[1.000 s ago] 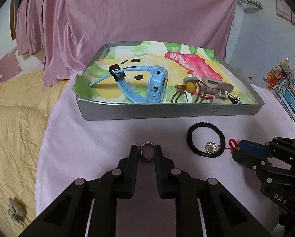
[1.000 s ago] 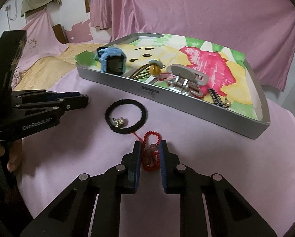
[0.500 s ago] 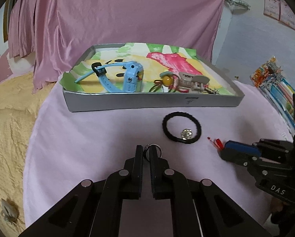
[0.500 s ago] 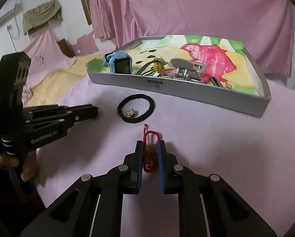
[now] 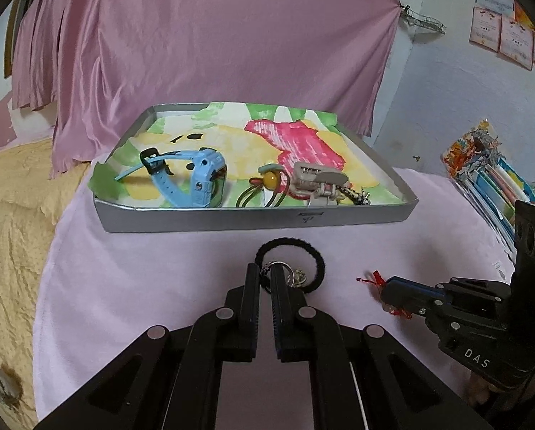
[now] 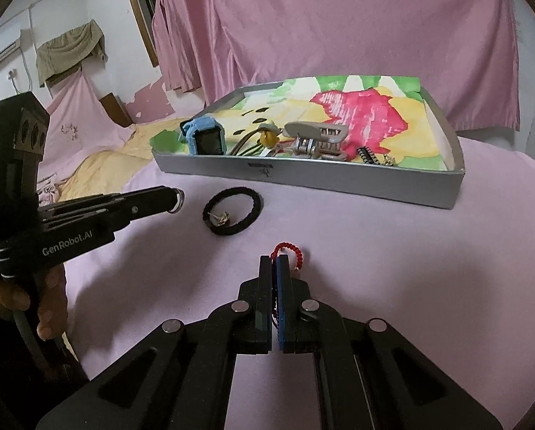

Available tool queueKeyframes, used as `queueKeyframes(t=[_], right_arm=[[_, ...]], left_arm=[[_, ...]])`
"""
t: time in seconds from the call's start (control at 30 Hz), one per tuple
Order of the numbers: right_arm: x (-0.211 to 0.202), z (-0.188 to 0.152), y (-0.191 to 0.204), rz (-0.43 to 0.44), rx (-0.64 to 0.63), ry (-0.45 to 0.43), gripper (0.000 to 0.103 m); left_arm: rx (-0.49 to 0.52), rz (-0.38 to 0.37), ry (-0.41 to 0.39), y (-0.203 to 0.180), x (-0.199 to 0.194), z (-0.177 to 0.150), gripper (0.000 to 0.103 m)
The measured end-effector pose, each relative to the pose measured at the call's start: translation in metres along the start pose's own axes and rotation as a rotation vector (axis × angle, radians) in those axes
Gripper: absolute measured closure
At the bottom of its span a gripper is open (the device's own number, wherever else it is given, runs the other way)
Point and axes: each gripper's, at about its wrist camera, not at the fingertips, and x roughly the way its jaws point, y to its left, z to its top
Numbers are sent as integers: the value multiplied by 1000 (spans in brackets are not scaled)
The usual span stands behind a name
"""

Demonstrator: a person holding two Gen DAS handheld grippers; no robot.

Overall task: Organize jewelry
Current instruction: 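Carry the ring and red bracelet into the tray and open both tools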

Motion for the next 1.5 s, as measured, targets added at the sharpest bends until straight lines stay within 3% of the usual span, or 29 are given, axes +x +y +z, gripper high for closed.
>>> queueKeyframes(t=[0.37, 0.6, 1.0, 1.5], right_arm=[[-22, 50, -18, -56, -27, -152, 101], [-17, 82, -30, -90, -30, -206, 101], [35, 86, -49, -140, 11, -89, 101], [59, 81, -52, -154, 15, 0, 100]], left_arm=[[-21, -20, -95, 0, 2, 45, 97], [-9, -7, -102, -3, 26, 73, 97], [-32, 5, -36, 8, 65, 77, 97], [-40, 17, 23, 11, 80, 72, 96]])
